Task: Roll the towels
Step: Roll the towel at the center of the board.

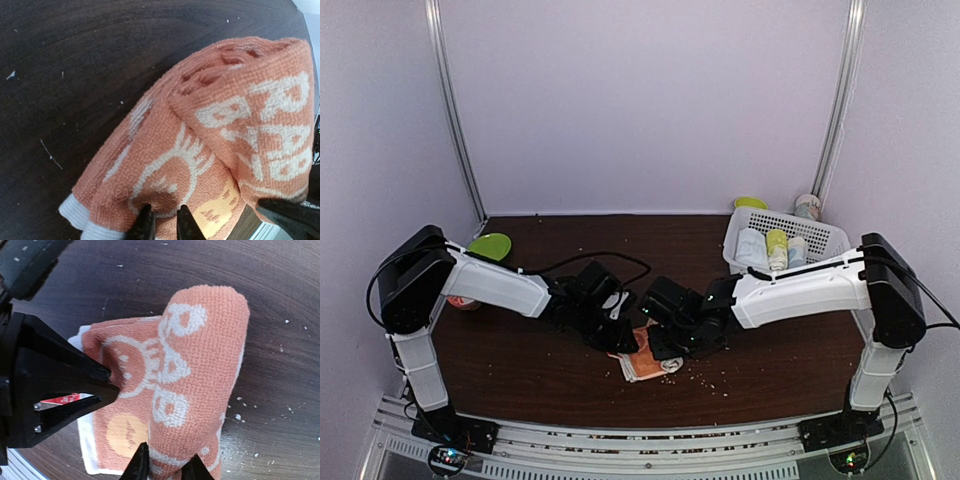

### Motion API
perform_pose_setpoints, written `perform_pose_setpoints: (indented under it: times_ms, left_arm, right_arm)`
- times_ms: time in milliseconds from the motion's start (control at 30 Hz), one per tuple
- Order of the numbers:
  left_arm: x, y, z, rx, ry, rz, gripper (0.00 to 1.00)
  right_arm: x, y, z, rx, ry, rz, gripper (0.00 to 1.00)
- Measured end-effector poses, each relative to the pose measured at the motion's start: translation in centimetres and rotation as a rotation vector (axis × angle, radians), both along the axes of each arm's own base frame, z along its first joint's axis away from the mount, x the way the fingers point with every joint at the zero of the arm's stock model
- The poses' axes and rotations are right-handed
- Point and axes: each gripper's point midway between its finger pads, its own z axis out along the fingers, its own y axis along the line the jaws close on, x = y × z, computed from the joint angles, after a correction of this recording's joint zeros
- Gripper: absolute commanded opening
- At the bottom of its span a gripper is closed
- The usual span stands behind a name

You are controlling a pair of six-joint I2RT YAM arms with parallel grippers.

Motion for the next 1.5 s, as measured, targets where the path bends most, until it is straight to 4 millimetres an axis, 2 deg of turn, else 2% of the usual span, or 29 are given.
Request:
perform_pose_setpoints:
  times_ms: [133,533,800,933,1233,1500]
  left_arm:
    - [0.0,0.0,0.0,-0.002,-0.001,0.001,0.15]
    - [-0.1,0.2,-0.1,-0.008,-0.004,0.002,0.14]
    - [-0.9,1.2,0.2,0.007,0.002,0.004,0.14]
    - [-1.5,2.2,0.8,0.021,0.002,0.009,0.14]
    - [-1.9,3.6,4.7,0.012,-0.051,0.004,0.15]
    - [0.1,1.2,8.0,-0.044,-0.106,0.009,0.14]
  right_arm:
    - [-0.3,0.8,0.3,0.061,0.007,0.009,0.32]
    - [-1.4,2.6,0.3,0.205,0.050,0.048,0.37]
    - [-2.2,3.7,-1.5,0.257,0.103,0.075,0.38]
    - [-2.2,4.2,-1.6,0.286,0.107,0.080,0.38]
    - [-1.8,4.8,-1.6,0.325,0.110,0.075,0.38]
    - [-1.7,4.9,-1.6,0.328,0.110,0.074,0.38]
